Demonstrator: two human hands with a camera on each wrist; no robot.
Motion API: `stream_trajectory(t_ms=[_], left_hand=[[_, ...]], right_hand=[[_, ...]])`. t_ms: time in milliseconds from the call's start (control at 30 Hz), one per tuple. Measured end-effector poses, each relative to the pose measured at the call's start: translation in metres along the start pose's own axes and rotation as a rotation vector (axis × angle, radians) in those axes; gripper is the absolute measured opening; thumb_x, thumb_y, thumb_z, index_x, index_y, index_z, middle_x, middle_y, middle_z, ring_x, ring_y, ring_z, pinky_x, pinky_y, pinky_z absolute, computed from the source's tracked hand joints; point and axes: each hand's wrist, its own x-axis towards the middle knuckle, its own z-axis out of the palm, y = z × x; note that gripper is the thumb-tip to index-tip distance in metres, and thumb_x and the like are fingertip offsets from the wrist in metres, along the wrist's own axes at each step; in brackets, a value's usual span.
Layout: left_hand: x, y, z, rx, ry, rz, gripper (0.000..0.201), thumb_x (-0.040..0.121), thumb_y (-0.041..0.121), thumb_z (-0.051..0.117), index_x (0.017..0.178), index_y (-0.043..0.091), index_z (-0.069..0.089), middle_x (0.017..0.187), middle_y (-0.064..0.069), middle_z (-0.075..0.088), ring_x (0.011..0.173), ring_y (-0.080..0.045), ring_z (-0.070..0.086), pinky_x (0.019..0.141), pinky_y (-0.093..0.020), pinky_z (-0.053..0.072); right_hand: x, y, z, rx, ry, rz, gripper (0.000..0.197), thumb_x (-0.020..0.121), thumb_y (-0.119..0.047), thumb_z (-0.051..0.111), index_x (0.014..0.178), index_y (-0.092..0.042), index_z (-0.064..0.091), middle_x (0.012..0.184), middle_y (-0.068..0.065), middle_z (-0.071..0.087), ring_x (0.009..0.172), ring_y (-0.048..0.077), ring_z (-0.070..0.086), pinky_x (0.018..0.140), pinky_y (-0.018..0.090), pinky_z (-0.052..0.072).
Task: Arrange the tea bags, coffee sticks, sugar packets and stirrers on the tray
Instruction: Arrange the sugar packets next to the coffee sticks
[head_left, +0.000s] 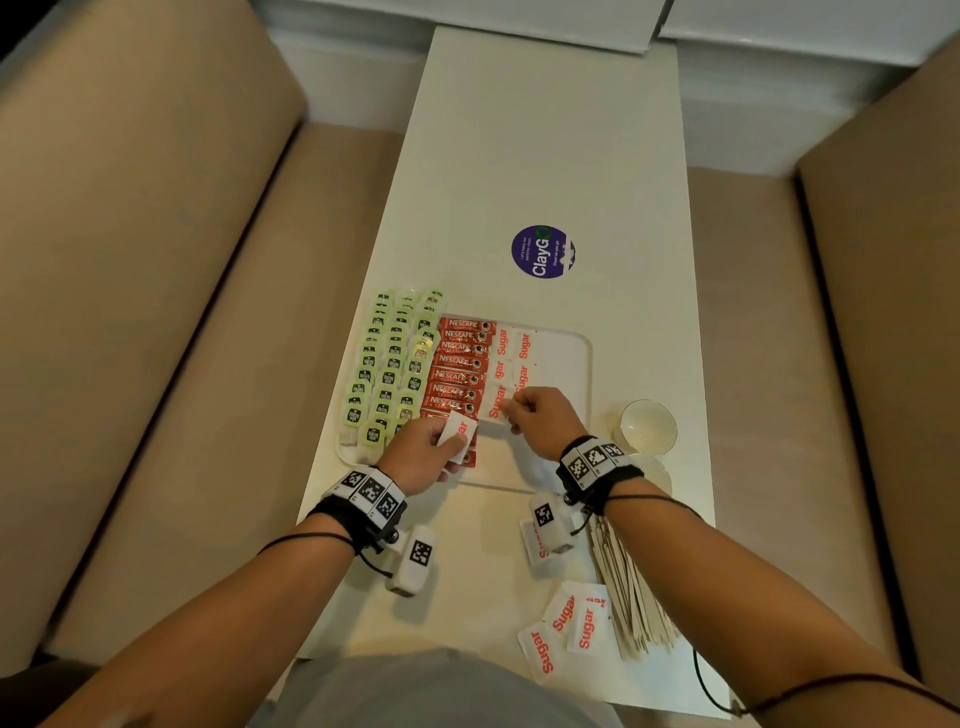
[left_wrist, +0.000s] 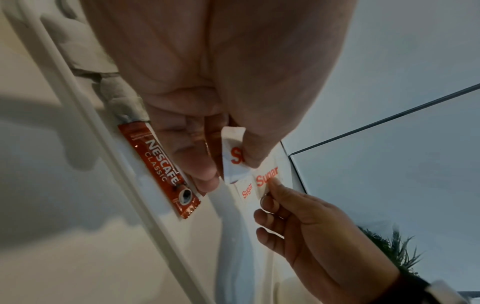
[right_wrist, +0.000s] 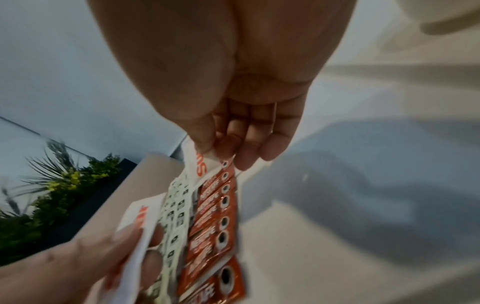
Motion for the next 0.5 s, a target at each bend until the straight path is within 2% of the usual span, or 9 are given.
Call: stream_trajectory(t_ms=[133, 233, 333, 400, 500], left_hand=[[0.000, -0.005, -0.001, -0.009, 0.011, -0.026, 0.012, 0.099, 0.017, 0.060, 0.099, 0.013, 0.071, 0.086, -0.006, 0.073, 0.065, -0.015, 0.067, 0.053, -0.023, 0.051], [-0.001, -0.008, -0.001, -0.018, 0.014, -0.041, 0.013, 0.099, 0.017, 0.060, 0.099, 0.011, 0.071, 0.086, -0.006, 0.073, 0.065, -0.015, 0.066, 0.052, -0.023, 0.051], [-0.001, -0.009, -0.003, -0.021, 0.015, -0.040, 0.012, 0.099, 0.017, 0.060, 0.095, 0.014, 0.071, 0.086, -0.007, 0.073, 0.065, -0.016, 0.066, 0.052, -0.024, 0.051], [-0.001, -0.010, -0.004, -0.021, 0.017, -0.044, 0.012, 0.099, 0.016, 0.060, 0.094, 0.016, 0.071, 0.090, -0.009, 0.075, 0.067, -0.017, 0.067, 0.052, -0.024, 0.051], [-0.001, -0.011, -0.007, -0.014, 0.019, -0.041, 0.011, 0.099, 0.013, 0.060, 0.099, 0.014, 0.071, 0.092, -0.009, 0.076, 0.069, -0.018, 0.068, 0.053, -0.023, 0.051]], right_hand=[[0.022, 0.008, -0.001, -0.152, 0.009, 0.075, 0.037, 0.101, -0.029, 0.059, 0.073, -0.007, 0.068, 0.072, 0.000, 0.066, 0.064, 0.013, 0.058, 0.065, 0.025, 0.046], [0.033, 0.014, 0.003, -0.190, 0.004, 0.114, 0.033, 0.099, -0.029, 0.063, 0.075, -0.009, 0.072, 0.076, 0.001, 0.070, 0.074, 0.018, 0.065, 0.072, 0.031, 0.052], [0.038, 0.012, 0.007, -0.201, 0.022, 0.137, 0.032, 0.098, -0.031, 0.064, 0.077, -0.008, 0.073, 0.080, 0.004, 0.073, 0.077, 0.021, 0.068, 0.075, 0.035, 0.057], [0.040, 0.010, 0.009, -0.205, 0.039, 0.150, 0.033, 0.098, -0.032, 0.064, 0.078, -0.007, 0.072, 0.080, 0.004, 0.072, 0.075, 0.020, 0.068, 0.074, 0.035, 0.058], [0.040, 0.007, 0.012, -0.236, 0.037, 0.159, 0.032, 0.097, -0.033, 0.065, 0.078, -0.008, 0.070, 0.076, 0.002, 0.069, 0.069, 0.017, 0.064, 0.065, 0.031, 0.054]])
